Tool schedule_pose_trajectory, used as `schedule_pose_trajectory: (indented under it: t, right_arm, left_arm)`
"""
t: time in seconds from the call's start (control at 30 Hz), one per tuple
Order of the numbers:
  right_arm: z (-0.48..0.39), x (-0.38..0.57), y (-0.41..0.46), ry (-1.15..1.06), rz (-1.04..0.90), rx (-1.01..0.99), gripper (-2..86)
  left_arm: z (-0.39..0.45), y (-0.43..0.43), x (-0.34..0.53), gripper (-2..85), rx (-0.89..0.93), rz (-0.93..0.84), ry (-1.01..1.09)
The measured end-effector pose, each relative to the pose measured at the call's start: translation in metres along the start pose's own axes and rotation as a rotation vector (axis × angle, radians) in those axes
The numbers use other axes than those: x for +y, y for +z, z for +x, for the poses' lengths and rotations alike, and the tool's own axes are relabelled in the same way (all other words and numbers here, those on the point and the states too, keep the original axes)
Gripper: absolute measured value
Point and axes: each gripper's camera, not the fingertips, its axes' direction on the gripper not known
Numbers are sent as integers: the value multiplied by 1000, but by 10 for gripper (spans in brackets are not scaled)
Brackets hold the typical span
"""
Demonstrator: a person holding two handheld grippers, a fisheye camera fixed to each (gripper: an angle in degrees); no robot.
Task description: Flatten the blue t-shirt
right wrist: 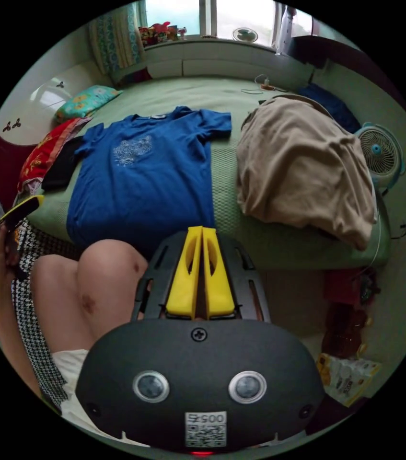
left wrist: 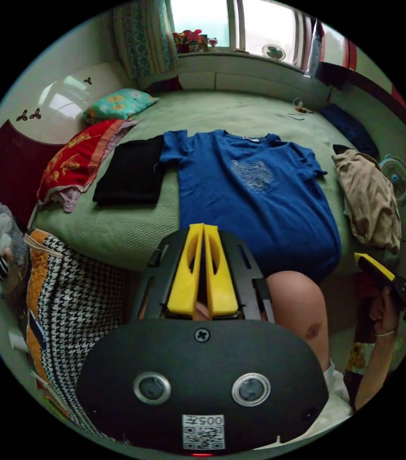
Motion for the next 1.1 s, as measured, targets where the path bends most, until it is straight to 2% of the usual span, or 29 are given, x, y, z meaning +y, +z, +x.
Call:
schedule_pose_trajectory:
  t: [0.2, 0.4, 0.6, 0.9, 1.1]
  right_arm:
    - [-17, -19, 31, 20, -81, -9, -10]
    - [-45, -42, 65, -11, -103, 45, -10]
    - [-51, -37, 86, 18, -114, 17, -9]
    - [-84, -34, 96, -18, -93, 107, -9]
    - [-99, -35, 100, -20, -77, 112, -9]
  left_arm:
    - [36, 47, -7, -6, 64, -67, -61]
    - [71, 92, -12, -6, 75, -160, 0]
    - [75, 108, -8, -7, 171, -176, -99]
    - [116, 118, 3, -7, -14, -118, 71]
    - [120, 126, 5, -7, 26, -116, 45]
